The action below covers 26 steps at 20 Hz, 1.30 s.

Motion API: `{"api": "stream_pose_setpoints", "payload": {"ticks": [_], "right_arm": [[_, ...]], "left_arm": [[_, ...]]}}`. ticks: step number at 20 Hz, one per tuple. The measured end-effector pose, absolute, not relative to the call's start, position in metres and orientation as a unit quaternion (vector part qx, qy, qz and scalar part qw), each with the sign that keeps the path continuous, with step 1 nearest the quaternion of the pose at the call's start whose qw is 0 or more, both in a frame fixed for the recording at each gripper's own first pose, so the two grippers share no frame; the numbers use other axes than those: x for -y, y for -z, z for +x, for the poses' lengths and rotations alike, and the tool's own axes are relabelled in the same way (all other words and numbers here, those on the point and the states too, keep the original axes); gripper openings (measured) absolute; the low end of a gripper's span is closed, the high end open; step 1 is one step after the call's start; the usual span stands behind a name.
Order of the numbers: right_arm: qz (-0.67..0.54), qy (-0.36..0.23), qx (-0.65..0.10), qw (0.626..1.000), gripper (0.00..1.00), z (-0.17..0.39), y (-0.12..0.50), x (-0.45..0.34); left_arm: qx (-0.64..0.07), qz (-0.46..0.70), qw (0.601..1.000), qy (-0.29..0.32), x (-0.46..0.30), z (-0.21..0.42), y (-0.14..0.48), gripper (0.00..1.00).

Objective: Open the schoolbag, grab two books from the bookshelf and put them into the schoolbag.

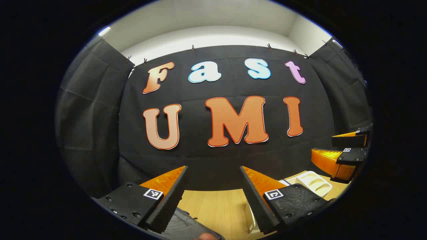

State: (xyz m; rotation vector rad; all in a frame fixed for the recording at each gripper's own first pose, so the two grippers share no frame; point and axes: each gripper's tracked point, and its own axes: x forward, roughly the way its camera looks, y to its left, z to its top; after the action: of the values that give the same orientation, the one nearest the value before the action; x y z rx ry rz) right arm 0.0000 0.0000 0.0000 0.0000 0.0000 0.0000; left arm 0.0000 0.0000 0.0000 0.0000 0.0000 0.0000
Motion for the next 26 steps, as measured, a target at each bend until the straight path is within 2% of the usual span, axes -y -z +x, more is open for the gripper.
{"api": "stream_pose_setpoints", "payload": {"ticks": [14,20,26], "right_arm": [[-0.008,-0.004,-0.002,1.0,0.94,-0.007,0.008,0.001],[-0.012,0.009,-0.004,1.0,0.94,-0.008,0.013,0.022],[-0.014,0.005,-0.021,1.0,0.95,-0.009,0.031,0.046]], "left_arm": [[-0.012,0.075,0.997,-0.012,-0.005,-0.018,0.026,0.94],[-0.078,0.155,0.985,-0.013,-0.018,-0.037,0.096,0.94],[-0.161,0.276,0.947,-0.011,-0.031,-0.073,0.192,0.96]]}}
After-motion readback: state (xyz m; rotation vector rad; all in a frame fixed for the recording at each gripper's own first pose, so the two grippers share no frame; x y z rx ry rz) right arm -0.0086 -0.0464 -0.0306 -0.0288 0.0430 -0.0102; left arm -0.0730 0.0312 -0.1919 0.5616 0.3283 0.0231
